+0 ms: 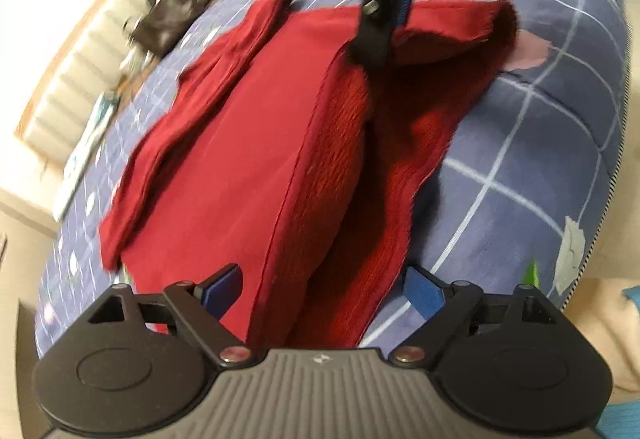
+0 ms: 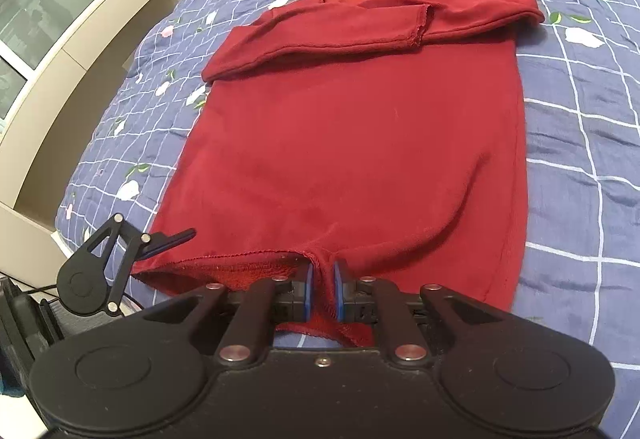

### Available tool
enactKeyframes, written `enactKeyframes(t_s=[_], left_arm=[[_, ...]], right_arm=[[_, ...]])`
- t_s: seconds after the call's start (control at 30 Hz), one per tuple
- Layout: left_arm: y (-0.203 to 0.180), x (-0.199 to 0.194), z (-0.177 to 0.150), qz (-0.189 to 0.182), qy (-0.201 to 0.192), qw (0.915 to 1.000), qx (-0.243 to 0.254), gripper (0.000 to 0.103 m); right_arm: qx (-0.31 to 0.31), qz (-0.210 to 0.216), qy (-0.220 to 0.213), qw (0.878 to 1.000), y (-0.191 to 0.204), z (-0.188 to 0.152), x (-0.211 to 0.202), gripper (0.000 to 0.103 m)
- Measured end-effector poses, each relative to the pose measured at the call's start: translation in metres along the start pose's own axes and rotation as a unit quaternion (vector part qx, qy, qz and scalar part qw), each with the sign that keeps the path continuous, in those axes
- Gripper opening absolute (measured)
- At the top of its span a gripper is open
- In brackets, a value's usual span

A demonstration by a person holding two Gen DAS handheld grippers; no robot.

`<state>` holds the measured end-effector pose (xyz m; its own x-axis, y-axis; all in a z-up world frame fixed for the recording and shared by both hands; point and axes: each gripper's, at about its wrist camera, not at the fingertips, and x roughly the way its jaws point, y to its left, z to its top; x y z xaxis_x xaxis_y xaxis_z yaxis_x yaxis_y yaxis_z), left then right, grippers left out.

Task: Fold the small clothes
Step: 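Grasp the hem with the right tool while the left tool grasps the hem too, lifting toward the collar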

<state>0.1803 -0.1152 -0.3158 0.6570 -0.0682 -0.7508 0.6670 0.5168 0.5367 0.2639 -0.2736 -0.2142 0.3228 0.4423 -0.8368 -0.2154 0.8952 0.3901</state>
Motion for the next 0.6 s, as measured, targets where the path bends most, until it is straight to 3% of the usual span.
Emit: enactKeyframes(t_s=[0.07, 0.1, 0.17, 0.2, 0.23, 0.3, 0.4, 0.57, 0.6], left_arm=[[-0.006, 0.001, 0.002, 0.007, -0.009, 0.9998, 0.017, 0.091], [-0.008, 0.001, 0.002, 0.009, -0.014, 0.9995, 0.026, 0.086], [-0.009, -0.002, 0.002, 0.001, -0.025, 0.9991, 0.033, 0.052], [-0.008, -0.002, 0.002, -0.002, -0.025, 0.9992, 0.031, 0.021], [-0.008, -0.005, 0.003, -0.004, -0.025, 0.9994, 0.025, 0.012], [-0.001, -0.011, 0.001, -0.010, -0.034, 0.9994, 0.003, 0.004], [0.019, -0.018, 0.002, -0.032, -0.035, 0.9976, -0.051, 0.003], [0.066, -0.015, 0.014, -0.090, -0.004, 0.9836, -0.156, 0.003], [0.073, -0.014, 0.015, -0.098, 0.001, 0.9795, -0.176, 0.003]], right_arm=[[-0.002, -0.001, 0.002, 1.000, 0.000, -0.002, 0.001, 0.012], [-0.005, -0.002, 0.004, 1.000, 0.000, -0.003, 0.001, 0.012], [-0.016, -0.005, 0.006, 1.000, 0.001, -0.006, 0.001, 0.014], [-0.025, -0.008, 0.008, 1.000, 0.003, -0.007, 0.001, 0.015], [-0.035, -0.011, 0.009, 0.999, 0.004, -0.009, 0.000, 0.016], [-0.063, -0.021, 0.011, 0.998, 0.009, -0.014, 0.000, 0.021], [-0.116, -0.039, 0.013, 0.992, 0.019, -0.025, -0.001, 0.026], [-0.212, -0.073, 0.009, 0.975, 0.039, -0.050, 0.002, 0.060], [-0.232, -0.081, 0.007, 0.969, 0.044, -0.056, 0.003, 0.061]])
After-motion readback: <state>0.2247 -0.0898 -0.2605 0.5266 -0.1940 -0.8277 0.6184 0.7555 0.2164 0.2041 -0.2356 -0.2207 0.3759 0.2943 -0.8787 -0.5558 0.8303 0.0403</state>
